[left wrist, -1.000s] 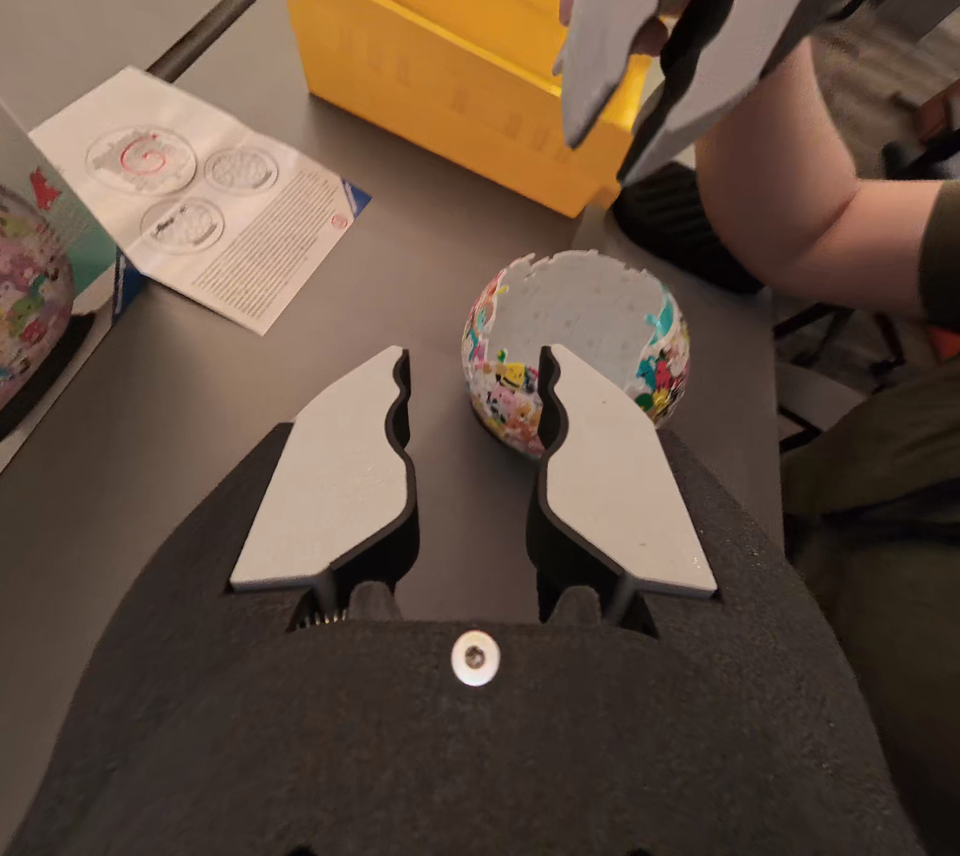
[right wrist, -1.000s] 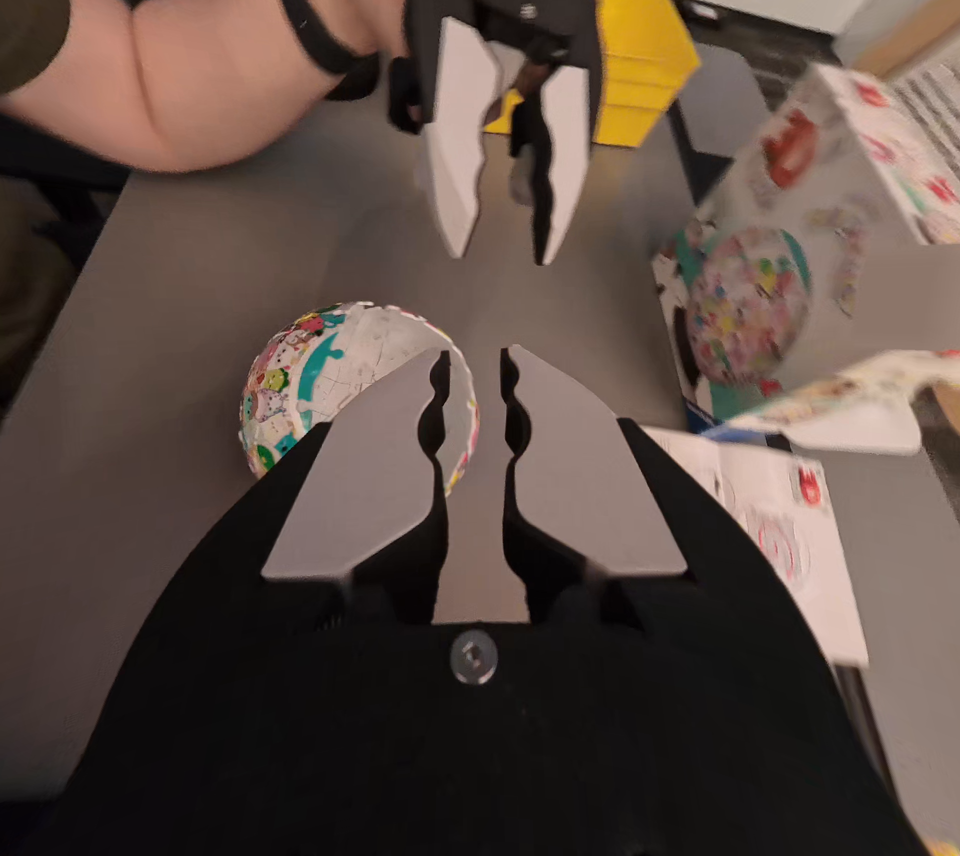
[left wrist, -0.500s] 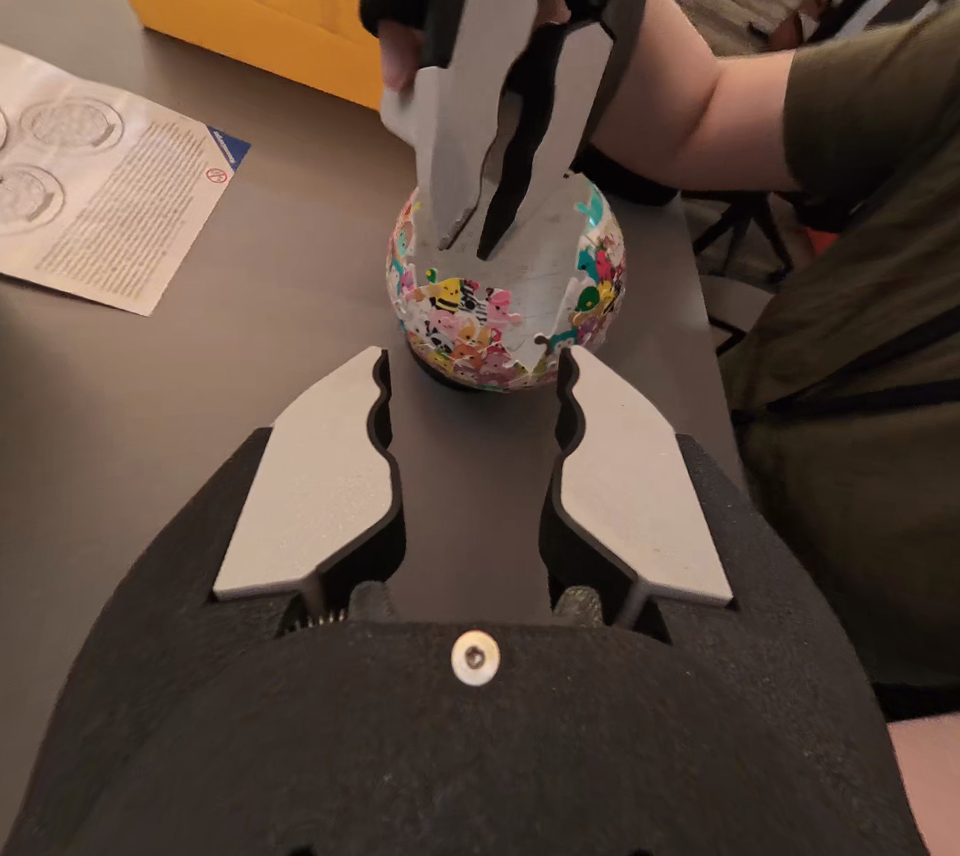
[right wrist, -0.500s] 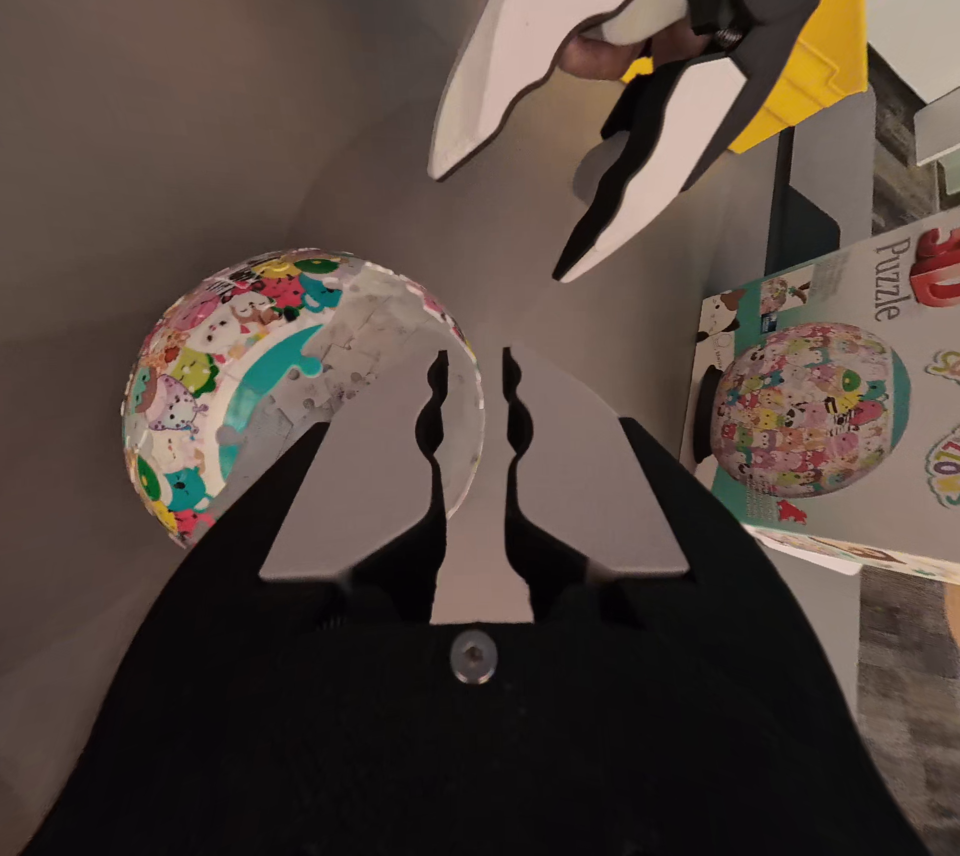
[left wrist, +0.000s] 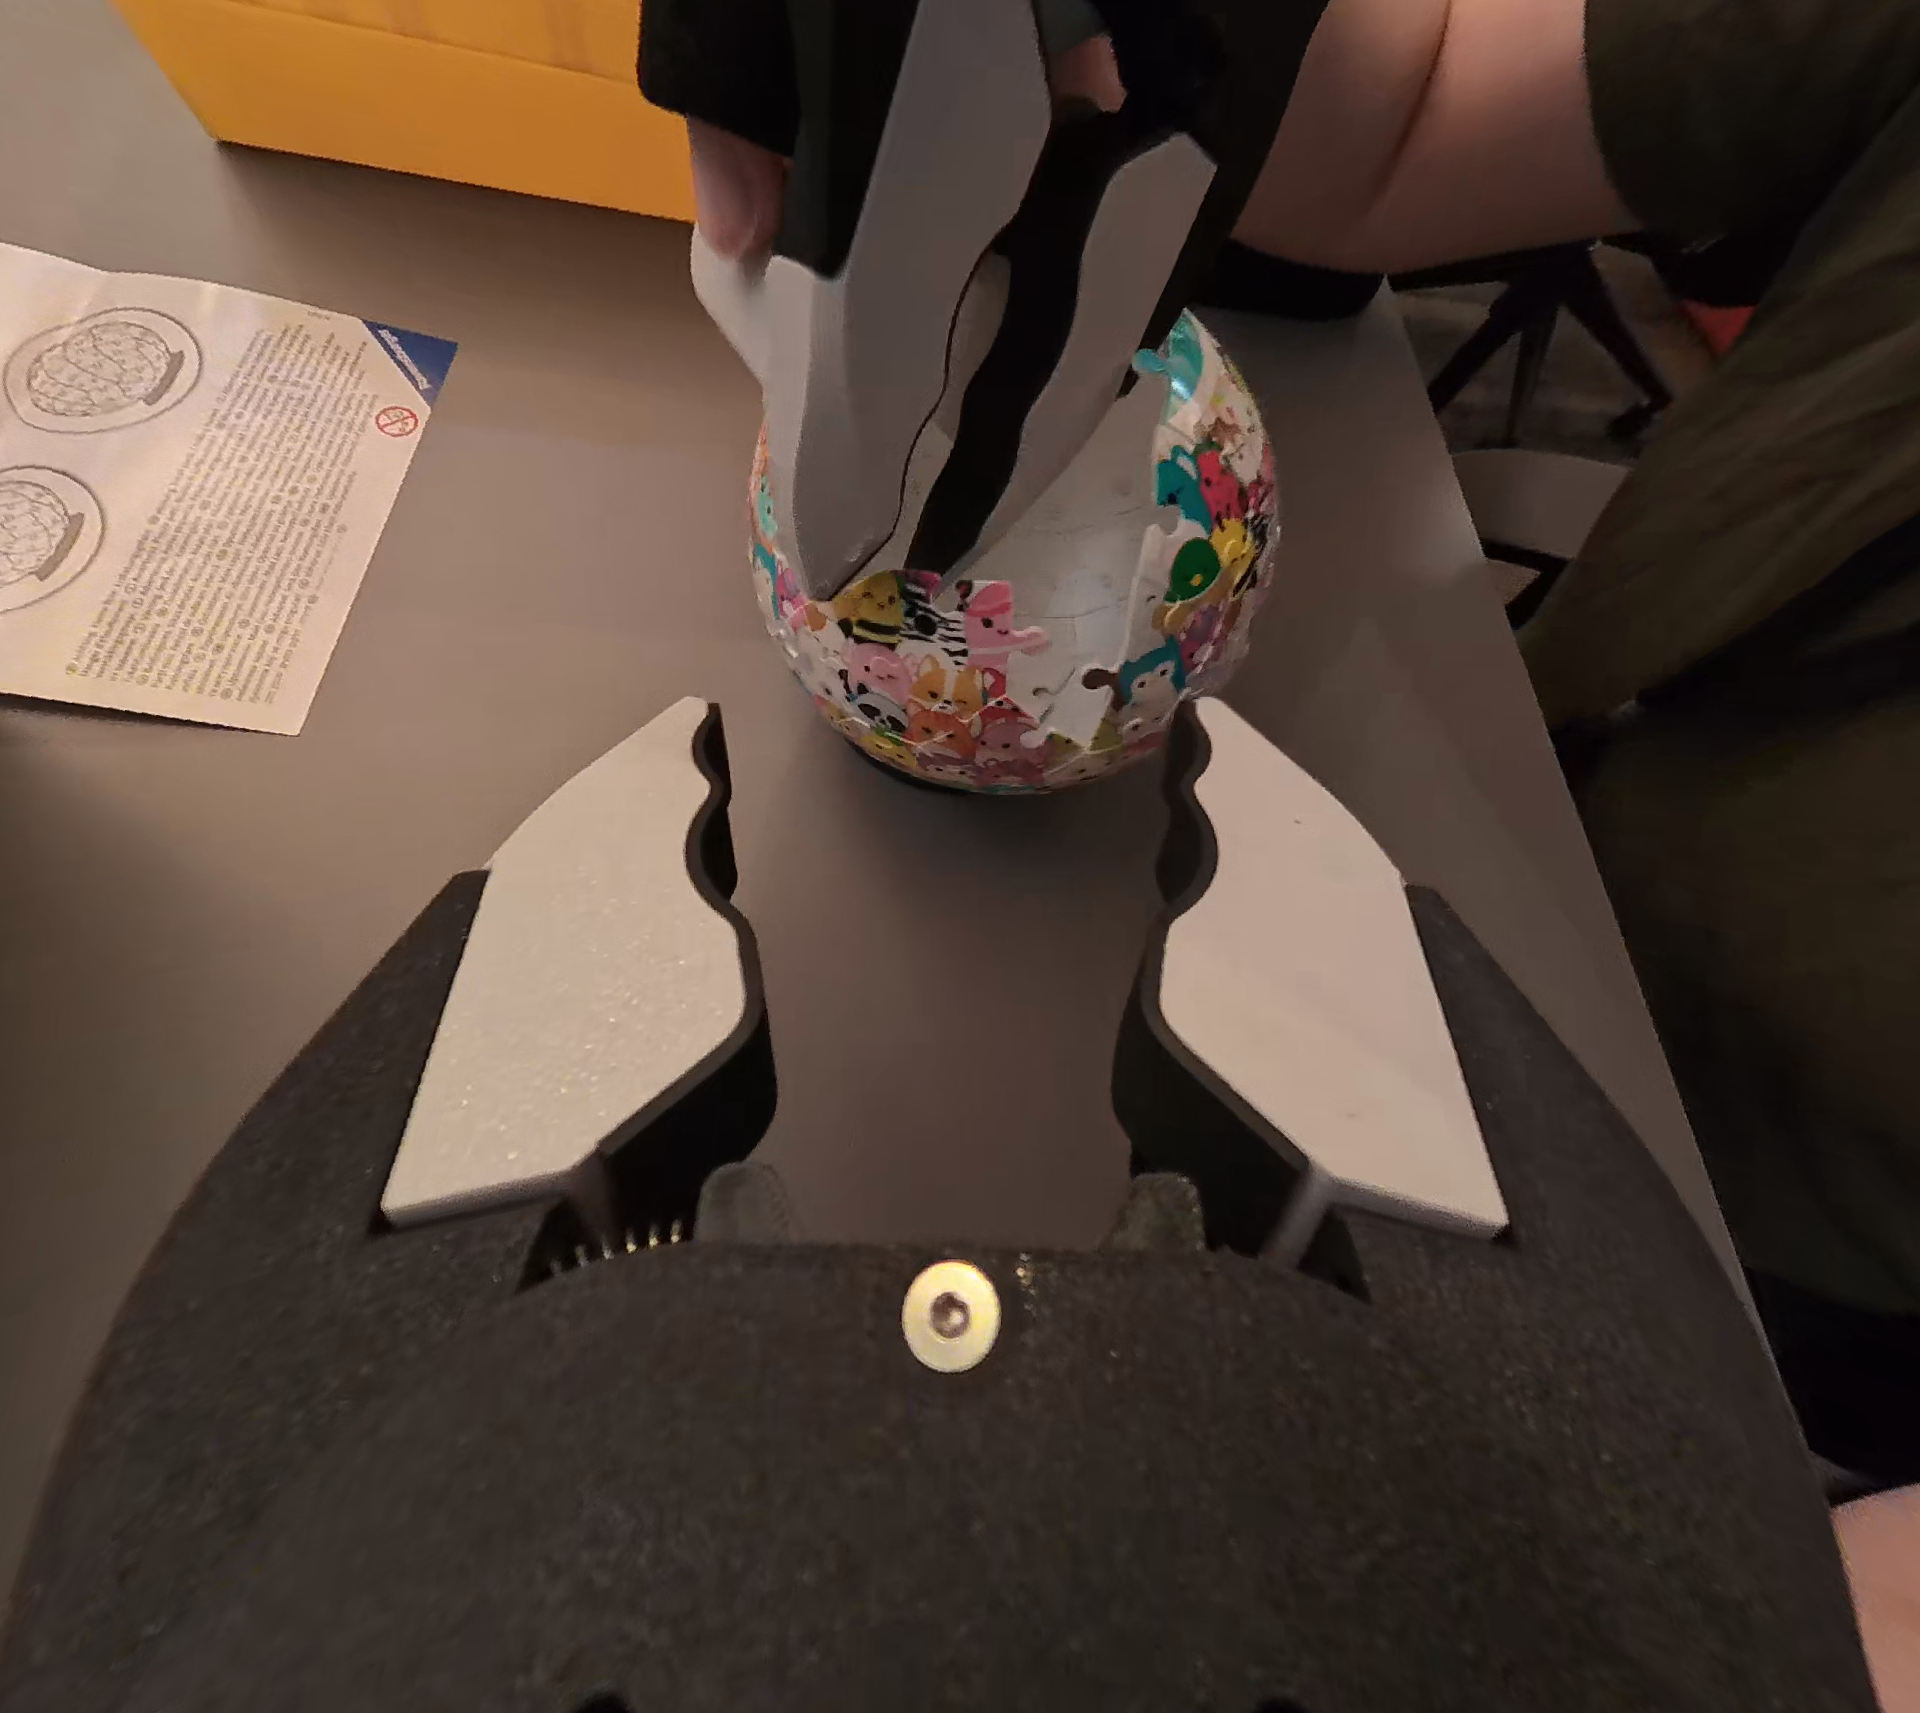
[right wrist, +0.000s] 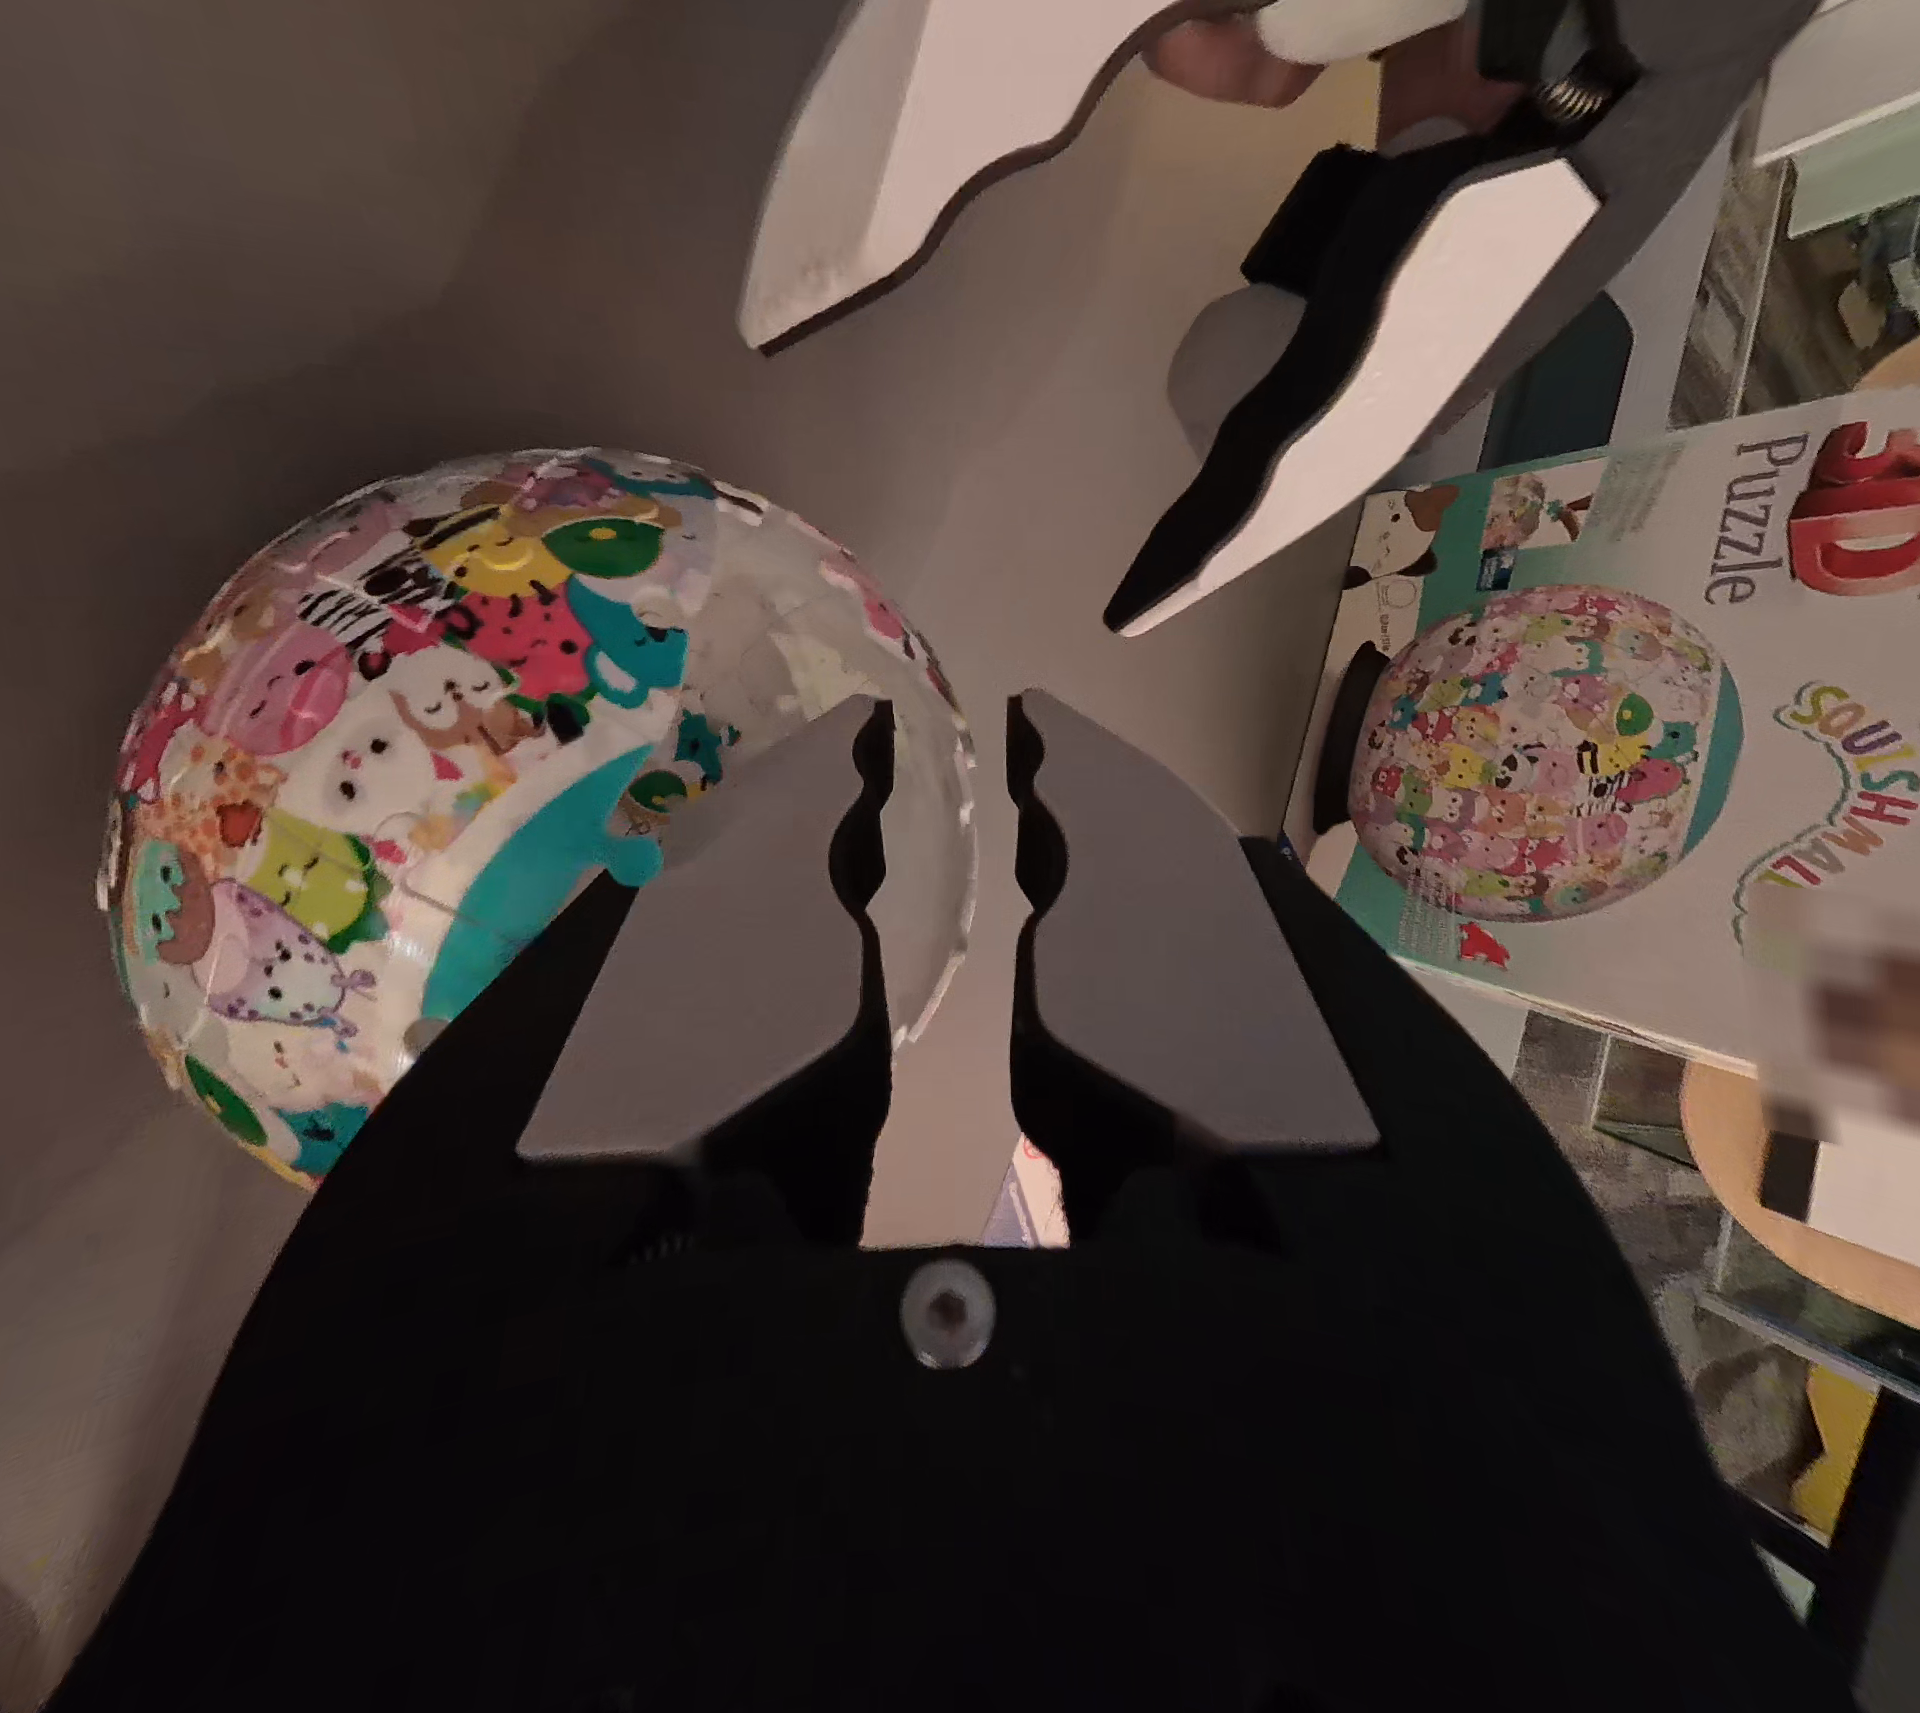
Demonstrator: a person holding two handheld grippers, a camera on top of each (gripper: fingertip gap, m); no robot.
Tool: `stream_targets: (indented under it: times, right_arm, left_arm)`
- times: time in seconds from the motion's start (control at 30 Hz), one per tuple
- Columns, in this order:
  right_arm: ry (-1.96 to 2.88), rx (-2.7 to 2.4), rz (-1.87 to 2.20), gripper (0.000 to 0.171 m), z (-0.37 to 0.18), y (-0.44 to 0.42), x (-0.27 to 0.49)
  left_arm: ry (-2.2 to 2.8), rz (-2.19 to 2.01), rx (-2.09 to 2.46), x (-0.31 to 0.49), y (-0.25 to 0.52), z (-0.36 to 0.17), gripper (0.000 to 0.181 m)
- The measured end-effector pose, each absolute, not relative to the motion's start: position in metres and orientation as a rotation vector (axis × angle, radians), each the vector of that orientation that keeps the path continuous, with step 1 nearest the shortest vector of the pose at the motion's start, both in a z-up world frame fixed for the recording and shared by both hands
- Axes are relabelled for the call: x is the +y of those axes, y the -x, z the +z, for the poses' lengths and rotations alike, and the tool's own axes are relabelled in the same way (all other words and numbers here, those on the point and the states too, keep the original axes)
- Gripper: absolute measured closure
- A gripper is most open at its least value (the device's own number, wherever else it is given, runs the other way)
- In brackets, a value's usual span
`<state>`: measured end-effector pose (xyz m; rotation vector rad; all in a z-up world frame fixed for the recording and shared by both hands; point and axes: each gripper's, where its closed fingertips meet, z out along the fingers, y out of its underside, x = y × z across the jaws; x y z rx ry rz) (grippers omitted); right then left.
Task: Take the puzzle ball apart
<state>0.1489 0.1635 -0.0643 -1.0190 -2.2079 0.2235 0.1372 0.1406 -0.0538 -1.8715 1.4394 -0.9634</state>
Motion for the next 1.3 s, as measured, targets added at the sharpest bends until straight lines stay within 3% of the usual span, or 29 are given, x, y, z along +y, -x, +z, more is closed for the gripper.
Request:
stream_targets:
  times: [0.5, 0.8, 1.3]
  right_arm:
    - [1.04, -2.185, 0.312, 0.163, -0.064, -0.147, 0.159]
    - [0.947, -2.204, 0.394, 0.156, -0.065, -0.143, 0.148]
    - [1.111, -2.16, 0.619, 0.161, -0.064, -0.142, 0.148]
  left_arm:
    - [1.893, -0.93, 1.539, 0.129, -0.137, -0.066, 0.099]
    - [1.898, -0.973, 1.527, 0.131, -0.139, -0.071, 0.097]
    - [1.872, -1.069, 1.575, 0.127, -0.157, -0.091, 0.103]
